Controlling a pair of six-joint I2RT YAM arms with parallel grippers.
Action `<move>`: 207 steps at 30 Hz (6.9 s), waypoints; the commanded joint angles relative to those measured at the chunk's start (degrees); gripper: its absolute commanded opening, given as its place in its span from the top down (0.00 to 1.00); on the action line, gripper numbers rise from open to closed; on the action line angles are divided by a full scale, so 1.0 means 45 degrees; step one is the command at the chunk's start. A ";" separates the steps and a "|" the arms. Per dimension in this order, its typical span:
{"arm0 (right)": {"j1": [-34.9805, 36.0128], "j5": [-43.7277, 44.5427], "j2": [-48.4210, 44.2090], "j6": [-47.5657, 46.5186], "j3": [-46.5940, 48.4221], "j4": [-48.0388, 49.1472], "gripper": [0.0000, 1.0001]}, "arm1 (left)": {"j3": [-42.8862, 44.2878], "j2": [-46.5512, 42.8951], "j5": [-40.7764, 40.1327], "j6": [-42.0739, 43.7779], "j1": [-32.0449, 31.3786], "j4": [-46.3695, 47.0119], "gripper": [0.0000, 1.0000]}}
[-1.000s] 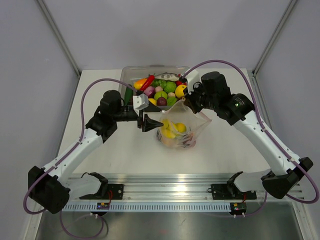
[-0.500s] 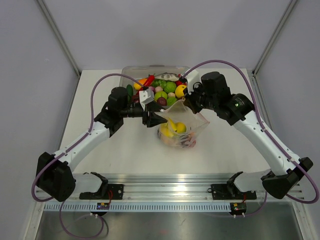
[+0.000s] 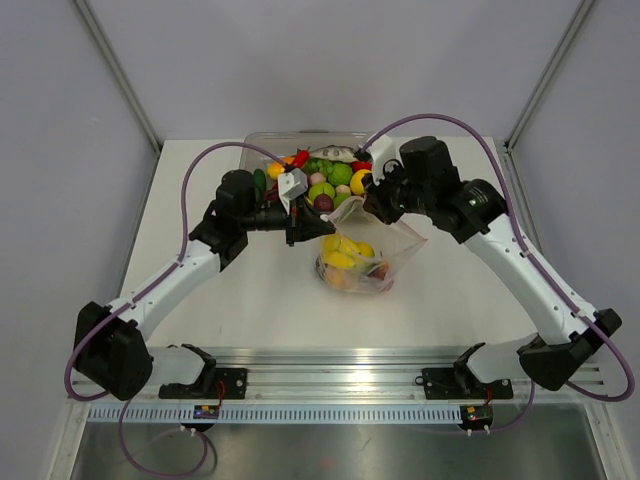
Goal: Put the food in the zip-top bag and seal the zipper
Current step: Adjust the zipper food storage bag at the center of the board, then zip the zipper food storage bag at the center of the board.
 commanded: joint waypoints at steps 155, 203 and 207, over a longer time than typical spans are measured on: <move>0.2311 -0.3264 0.2400 -0.1946 0.2423 0.0184 0.92 | -0.0677 -0.1004 0.2098 -0.0653 0.1751 0.1252 1.00; 0.2272 0.1422 -0.6525 0.1275 -0.5957 0.0576 1.00 | -0.1166 -0.2586 -0.0303 0.0014 0.4348 -0.0037 1.00; 0.2253 0.1697 -0.7267 0.1686 -0.6328 0.0518 1.00 | -0.1146 -0.2528 -0.0343 -0.0048 0.4465 0.0080 1.00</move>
